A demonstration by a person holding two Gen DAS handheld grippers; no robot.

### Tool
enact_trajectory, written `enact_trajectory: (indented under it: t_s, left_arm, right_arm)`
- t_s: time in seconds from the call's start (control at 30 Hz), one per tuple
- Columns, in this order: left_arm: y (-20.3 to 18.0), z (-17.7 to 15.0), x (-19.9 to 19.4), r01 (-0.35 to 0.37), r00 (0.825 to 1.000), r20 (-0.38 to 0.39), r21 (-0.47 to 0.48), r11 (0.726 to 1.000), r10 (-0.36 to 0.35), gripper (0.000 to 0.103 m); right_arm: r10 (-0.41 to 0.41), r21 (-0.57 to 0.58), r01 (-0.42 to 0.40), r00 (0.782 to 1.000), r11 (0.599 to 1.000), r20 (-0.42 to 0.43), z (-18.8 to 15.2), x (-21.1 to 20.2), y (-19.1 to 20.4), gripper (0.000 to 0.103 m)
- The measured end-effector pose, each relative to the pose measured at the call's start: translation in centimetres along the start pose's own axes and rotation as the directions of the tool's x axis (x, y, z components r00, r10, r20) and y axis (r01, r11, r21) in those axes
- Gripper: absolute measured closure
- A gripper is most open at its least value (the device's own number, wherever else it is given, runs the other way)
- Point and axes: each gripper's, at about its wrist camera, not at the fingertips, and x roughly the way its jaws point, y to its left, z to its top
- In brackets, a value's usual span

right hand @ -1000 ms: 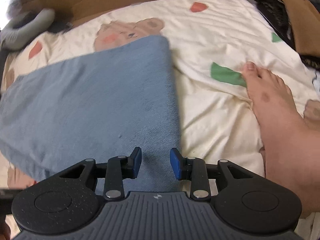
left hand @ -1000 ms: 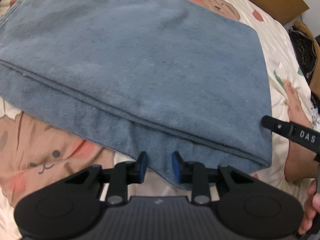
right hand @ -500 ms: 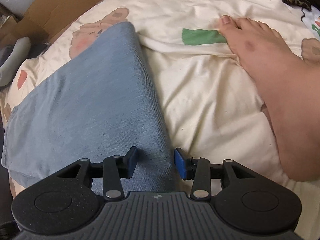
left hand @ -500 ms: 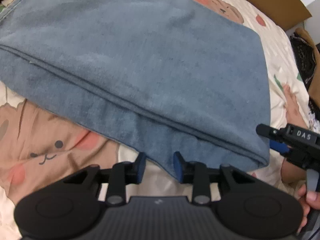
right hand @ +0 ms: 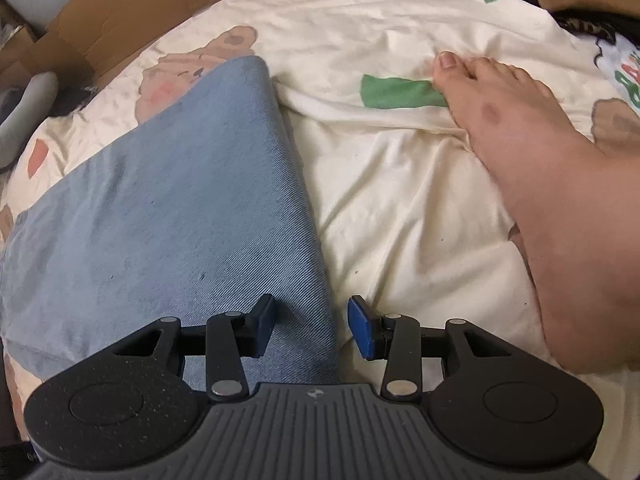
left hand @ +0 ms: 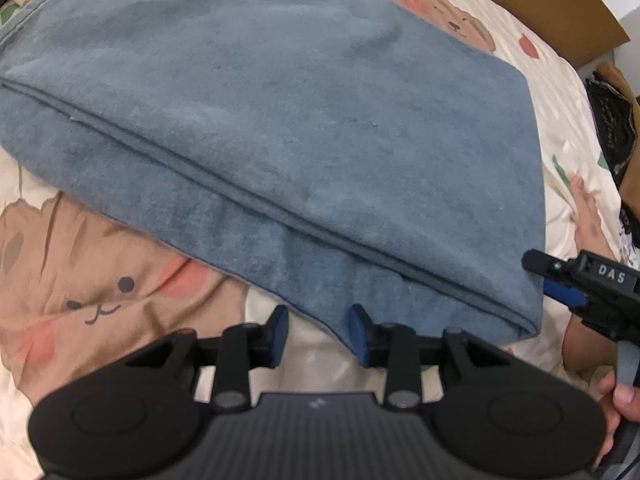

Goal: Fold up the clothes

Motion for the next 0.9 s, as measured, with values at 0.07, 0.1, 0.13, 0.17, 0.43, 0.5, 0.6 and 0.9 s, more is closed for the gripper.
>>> enact_trajectory:
  t_s: [0.07, 0.1, 0.13, 0.17, 0.43, 0.5, 0.6, 0.9]
  left_arm:
    - [-0.2, 0.0, 0.0, 0.0, 1.0, -0.002, 0.005, 1.0, 0.0, 0.067]
    - [-0.3, 0.0, 0.0, 0.0, 1.0, -0.002, 0.009, 1.0, 0.0, 0.067]
    - [-0.3, 0.0, -0.1, 0.0, 1.0, -0.003, 0.013, 1.0, 0.0, 0.067]
    - [-0.4, 0.0, -0.1, 0.0, 1.0, -0.003, 0.017, 1.0, 0.0, 0.067]
    - [0.2, 0.4, -0.8, 0.027, 0.999, 0.032, -0.04, 0.999, -0.026, 0.066]
    - [0.5, 0.3, -0.9, 0.044, 0.998, 0.049, -0.074, 0.996, -0.041, 0.064]
    - [0.2, -0.7, -0.7, 0.053, 0.997, 0.056, -0.104, 0.993, -0.047, 0.064]
    - [-1.3, -3.0, -0.3, 0.061, 0.997, 0.048, -0.116, 0.991, -0.056, 0.062]
  right_arm:
    - [0.002, 0.019, -0.002, 1.0, 1.0, -0.004, 0.0, 0.1, -0.1, 0.056]
    - [0.002, 0.017, -0.002, 1.0, 1.0, -0.004, -0.1, 0.1, 0.0, 0.056]
    - [0.0, 0.009, 0.0, 1.0, 1.0, -0.004, -0.1, 0.1, 0.1, 0.056]
    - [-0.001, 0.003, 0.001, 1.0, 1.0, -0.003, -0.2, 0.1, 0.2, 0.056]
    - [0.022, -0.001, -0.022, 1.0, 1.0, 0.009, 0.3, 0.0, 0.2, 0.056]
    - [0.038, -0.012, -0.038, 0.999, 0.999, 0.007, 0.5, 0.1, 0.0, 0.056]
    - [0.025, -0.027, -0.025, 1.0, 0.999, 0.012, 0.6, 0.1, -0.4, 0.056]
    - [0.008, -0.031, -0.007, 1.0, 1.0, 0.028, 0.6, 0.0, -0.3, 0.056]
